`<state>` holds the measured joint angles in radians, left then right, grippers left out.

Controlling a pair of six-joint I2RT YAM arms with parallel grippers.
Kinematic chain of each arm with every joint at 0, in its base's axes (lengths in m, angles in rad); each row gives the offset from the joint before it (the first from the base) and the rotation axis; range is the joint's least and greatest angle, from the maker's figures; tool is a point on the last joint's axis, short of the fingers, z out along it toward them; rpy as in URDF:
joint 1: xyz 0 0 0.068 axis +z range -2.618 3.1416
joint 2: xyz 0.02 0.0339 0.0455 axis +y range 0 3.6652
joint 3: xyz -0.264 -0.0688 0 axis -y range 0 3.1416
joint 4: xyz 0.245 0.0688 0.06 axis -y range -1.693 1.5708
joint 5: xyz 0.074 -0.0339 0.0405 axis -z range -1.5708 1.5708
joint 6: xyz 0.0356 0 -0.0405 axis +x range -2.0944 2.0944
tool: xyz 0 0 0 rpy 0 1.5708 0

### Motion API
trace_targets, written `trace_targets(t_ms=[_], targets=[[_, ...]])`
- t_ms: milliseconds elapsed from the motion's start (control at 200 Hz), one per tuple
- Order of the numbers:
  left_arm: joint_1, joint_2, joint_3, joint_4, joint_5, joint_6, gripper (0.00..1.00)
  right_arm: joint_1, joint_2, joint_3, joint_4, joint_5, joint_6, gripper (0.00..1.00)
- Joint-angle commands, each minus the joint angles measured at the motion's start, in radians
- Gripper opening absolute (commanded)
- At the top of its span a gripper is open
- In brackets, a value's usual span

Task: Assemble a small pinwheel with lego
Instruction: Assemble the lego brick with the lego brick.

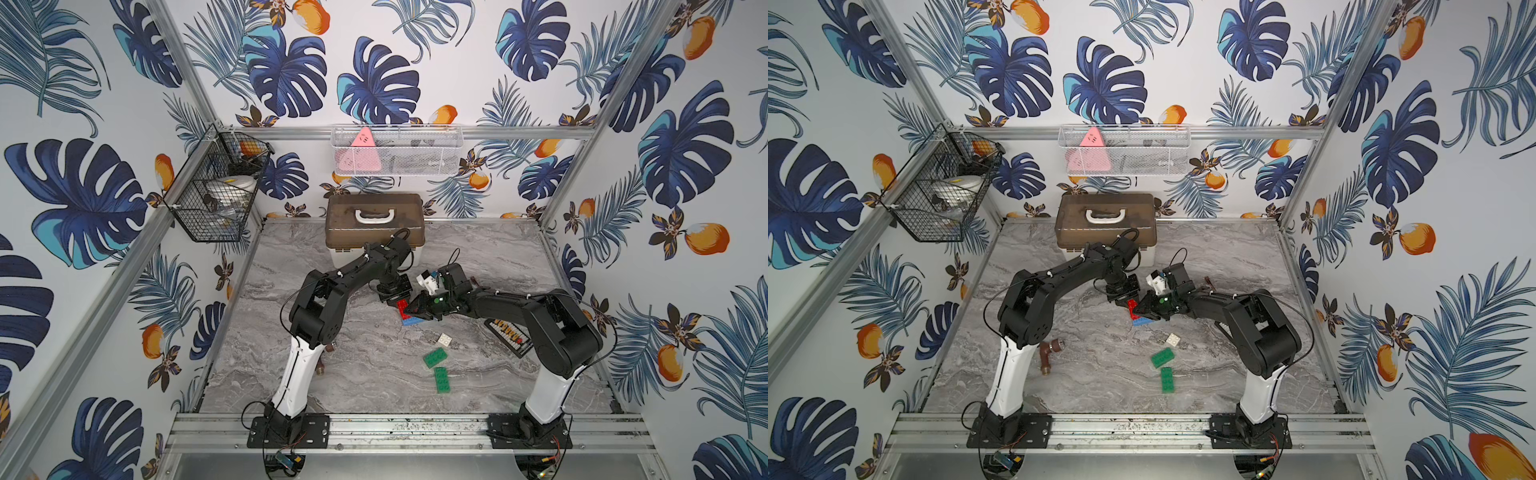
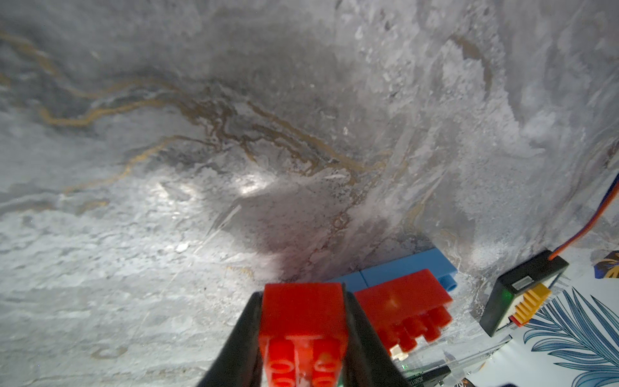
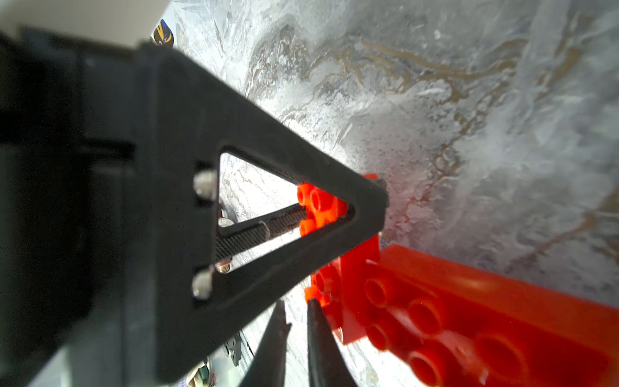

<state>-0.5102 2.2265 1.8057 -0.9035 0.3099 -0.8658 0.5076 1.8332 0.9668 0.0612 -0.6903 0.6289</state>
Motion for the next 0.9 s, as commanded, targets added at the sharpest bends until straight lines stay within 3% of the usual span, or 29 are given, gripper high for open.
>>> trace_targets(t_ms=[0,265,605,756,896], targets=[[-0.002,-0.009,0.0,0.006,0.001,-0.009,0.11,-0.004,0.014,-0.001,-0.134,0.095,-0.05,0.16],[-0.002,-0.025,-0.017,0.02,0.01,-0.022,0.25,-0.007,0.025,-0.004,-0.204,0.158,-0.091,0.16],[-0.001,-0.048,-0.063,0.039,-0.026,-0.007,0.44,-0.056,0.087,0.002,-0.191,0.101,-0.047,0.16],[0.0,-0.059,-0.049,0.039,-0.046,0.012,0.66,-0.061,0.098,0.002,-0.202,0.11,-0.048,0.16],[-0.001,-0.069,-0.06,0.053,-0.06,0.01,0.68,-0.07,0.099,0.009,-0.201,0.098,-0.044,0.15]])
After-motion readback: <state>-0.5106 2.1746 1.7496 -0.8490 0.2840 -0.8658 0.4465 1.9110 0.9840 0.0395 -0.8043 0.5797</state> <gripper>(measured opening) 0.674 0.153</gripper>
